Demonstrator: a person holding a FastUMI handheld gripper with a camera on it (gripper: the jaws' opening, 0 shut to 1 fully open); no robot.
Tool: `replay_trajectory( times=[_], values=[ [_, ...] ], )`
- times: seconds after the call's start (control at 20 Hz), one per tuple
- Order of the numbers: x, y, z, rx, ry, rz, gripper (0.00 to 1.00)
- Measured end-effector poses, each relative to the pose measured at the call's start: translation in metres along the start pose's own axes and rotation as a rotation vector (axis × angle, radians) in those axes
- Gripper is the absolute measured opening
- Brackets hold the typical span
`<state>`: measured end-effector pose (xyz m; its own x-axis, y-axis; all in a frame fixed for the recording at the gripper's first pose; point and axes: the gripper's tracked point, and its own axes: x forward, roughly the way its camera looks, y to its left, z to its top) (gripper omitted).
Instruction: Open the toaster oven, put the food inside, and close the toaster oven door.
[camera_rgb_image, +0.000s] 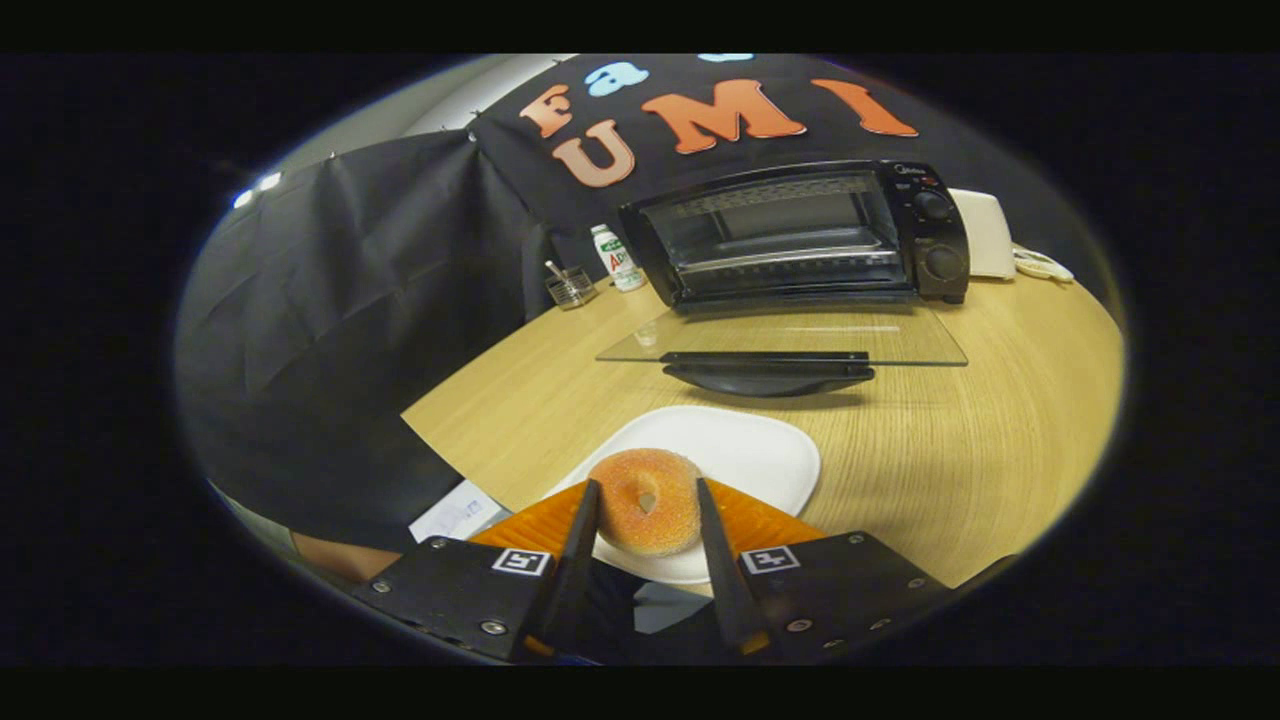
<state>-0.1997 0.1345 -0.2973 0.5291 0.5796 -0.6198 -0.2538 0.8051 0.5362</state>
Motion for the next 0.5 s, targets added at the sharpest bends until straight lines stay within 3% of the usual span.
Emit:
replay_trajectory(
  times=[0.5],
  values=[
    [0.013, 0.010, 0.092, 0.331, -0.244, 0.145, 0.55]
  ],
)
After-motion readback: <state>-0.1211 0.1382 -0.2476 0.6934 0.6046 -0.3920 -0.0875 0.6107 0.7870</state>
